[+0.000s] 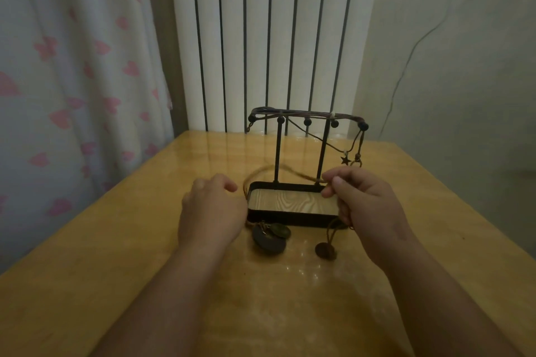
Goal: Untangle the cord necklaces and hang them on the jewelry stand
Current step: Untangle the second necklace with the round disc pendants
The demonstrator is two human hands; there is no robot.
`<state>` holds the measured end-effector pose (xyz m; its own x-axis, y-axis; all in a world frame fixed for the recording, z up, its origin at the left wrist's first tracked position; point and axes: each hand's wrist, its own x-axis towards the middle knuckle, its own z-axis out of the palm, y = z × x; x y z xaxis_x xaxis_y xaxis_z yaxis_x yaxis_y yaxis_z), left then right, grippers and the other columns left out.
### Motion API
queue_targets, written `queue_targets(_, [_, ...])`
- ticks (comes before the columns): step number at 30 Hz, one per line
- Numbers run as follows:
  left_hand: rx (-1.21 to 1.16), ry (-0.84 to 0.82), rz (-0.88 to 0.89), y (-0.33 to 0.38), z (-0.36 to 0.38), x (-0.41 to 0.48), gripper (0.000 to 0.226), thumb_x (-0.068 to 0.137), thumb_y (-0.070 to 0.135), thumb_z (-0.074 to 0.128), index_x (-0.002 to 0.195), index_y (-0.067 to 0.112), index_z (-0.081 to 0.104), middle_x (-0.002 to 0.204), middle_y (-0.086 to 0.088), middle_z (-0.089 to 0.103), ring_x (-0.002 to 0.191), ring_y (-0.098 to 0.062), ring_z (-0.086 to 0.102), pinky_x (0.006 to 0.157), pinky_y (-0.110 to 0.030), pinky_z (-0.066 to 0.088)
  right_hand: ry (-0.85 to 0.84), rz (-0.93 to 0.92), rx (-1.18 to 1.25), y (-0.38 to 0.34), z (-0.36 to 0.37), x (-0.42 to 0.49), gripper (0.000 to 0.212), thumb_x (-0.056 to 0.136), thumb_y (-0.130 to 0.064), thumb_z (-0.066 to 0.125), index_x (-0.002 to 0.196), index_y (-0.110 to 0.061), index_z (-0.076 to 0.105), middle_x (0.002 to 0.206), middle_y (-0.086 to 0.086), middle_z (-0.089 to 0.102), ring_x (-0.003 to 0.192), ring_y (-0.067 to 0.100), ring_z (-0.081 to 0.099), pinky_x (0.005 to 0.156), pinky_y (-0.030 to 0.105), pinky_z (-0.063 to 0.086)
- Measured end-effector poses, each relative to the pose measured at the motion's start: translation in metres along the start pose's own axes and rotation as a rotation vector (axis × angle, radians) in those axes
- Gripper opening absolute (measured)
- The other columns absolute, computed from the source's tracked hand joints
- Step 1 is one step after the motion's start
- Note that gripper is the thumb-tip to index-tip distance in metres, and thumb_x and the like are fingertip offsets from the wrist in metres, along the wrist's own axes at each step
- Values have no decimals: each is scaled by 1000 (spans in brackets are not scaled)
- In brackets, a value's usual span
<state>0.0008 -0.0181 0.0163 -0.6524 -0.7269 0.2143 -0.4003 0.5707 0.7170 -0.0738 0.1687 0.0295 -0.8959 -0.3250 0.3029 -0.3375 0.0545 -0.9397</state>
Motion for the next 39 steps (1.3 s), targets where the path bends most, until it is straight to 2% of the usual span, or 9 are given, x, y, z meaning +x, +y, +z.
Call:
queue_targets(5, [-166,-166,373,18,5,-22,33,89,9,60,110,34,59,103,20,47,101,-4,48,77,-17,42,-32,53,110,1,5,0,18,100,-11,47,106,-20,62,75,-1,69,57,10,48,54,26,41])
queue_targets(8, [-170,-400,436,21,16,-28,44,89,8,58,124,34,60,113,20,51,102,-1,49,77,-15,43,-53,159,439,-2,6,1,18,100,-7,46,110,-10,60,74,4,63,56,12,43,52,26,37])
queue_targets(11, [-213,-284,440,23,23,-28,50,85,9,65,120,40,46,121,14,46,114,-7,46,84,-22,51,-73,172,510,-2,4,4,17,99,-6,46,111,-8,58,73,5,61,54,12,39,50,24,33])
queue_targets(16, [-76,-184,517,23,23,-21,38,92,41,62,128,40,52,124,18,41,120,-5,35,98,-26,34,-164,133,435,-1,1,3,17,97,-5,47,110,-10,57,71,2,62,53,12,38,50,25,31])
queue_targets(19, [-314,-247,402,21,20,-21,29,102,38,43,84,25,61,92,8,61,90,-11,56,75,-25,42,-159,118,359,-1,-5,3,27,88,3,53,109,-12,60,69,2,61,59,16,45,56,29,39])
queue_targets(24, [-717,-126,239,18,1,-13,35,105,30,41,77,17,58,50,8,47,44,0,45,46,-16,40,-43,64,-271,8,-6,6,21,90,-7,60,98,-24,71,92,-2,68,88,13,61,79,36,56])
queue_targets(28, [-586,-467,400,10,-6,-13,37,101,27,49,69,24,68,61,0,55,59,-11,51,64,-27,41,9,19,-373,11,-5,8,19,98,-19,55,102,-29,71,90,-19,63,82,2,55,64,20,46])
queue_targets(33, [-272,-943,535,15,-5,-22,16,88,31,65,82,38,77,98,9,71,99,-9,67,96,-41,52,89,-5,-244,6,-6,8,20,99,-16,53,92,-26,69,90,-8,62,74,6,55,59,25,48])
queue_targets(39, [-189,-773,327,12,1,-16,16,91,42,62,95,37,77,103,7,73,102,-9,65,96,-39,52,27,211,368,2,-6,8,19,100,-4,47,98,-4,66,93,8,68,87,21,71,81,34,60])
